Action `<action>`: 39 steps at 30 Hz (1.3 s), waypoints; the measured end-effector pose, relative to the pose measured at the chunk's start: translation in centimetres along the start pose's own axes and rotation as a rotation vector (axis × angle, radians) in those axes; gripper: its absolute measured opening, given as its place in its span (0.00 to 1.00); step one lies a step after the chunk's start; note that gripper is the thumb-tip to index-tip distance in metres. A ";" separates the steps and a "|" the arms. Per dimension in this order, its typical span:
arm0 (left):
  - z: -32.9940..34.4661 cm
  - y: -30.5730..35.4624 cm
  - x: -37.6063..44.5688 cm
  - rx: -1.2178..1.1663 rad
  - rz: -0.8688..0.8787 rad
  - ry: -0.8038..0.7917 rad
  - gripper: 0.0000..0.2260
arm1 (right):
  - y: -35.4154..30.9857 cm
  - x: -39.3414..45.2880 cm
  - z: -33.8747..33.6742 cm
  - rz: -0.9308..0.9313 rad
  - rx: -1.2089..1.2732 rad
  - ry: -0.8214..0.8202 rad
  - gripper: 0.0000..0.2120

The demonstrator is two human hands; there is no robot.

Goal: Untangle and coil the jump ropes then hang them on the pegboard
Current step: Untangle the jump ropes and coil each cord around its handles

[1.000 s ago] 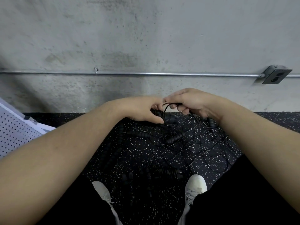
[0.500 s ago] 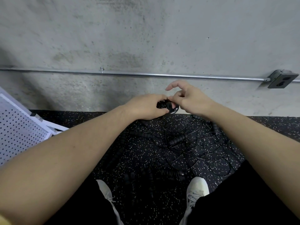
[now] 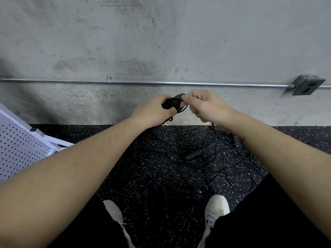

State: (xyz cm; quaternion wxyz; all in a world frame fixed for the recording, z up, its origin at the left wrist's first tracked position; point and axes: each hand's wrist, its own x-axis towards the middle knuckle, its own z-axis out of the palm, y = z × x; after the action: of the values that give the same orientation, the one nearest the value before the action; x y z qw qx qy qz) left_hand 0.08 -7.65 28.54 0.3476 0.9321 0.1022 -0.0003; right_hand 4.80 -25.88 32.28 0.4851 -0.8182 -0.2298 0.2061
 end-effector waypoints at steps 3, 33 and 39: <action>0.2 0.0 0.2 -0.358 -0.036 0.011 0.14 | 0.2 -0.2 -0.7 0.061 0.105 -0.061 0.11; -2.6 -0.6 -1.1 -0.872 -0.063 -0.611 0.25 | 2.0 0.1 -4.2 0.295 0.120 -0.092 0.19; -1.3 1.0 -1.7 -0.378 0.093 -0.477 0.18 | 2.6 0.0 -4.1 0.409 0.330 -0.132 0.11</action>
State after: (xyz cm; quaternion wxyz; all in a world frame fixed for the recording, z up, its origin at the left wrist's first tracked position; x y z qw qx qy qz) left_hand -1.50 -7.88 30.25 0.5288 0.8281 -0.0269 -0.1842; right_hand 7.57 -29.83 31.84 0.5441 -0.7423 -0.0541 0.3874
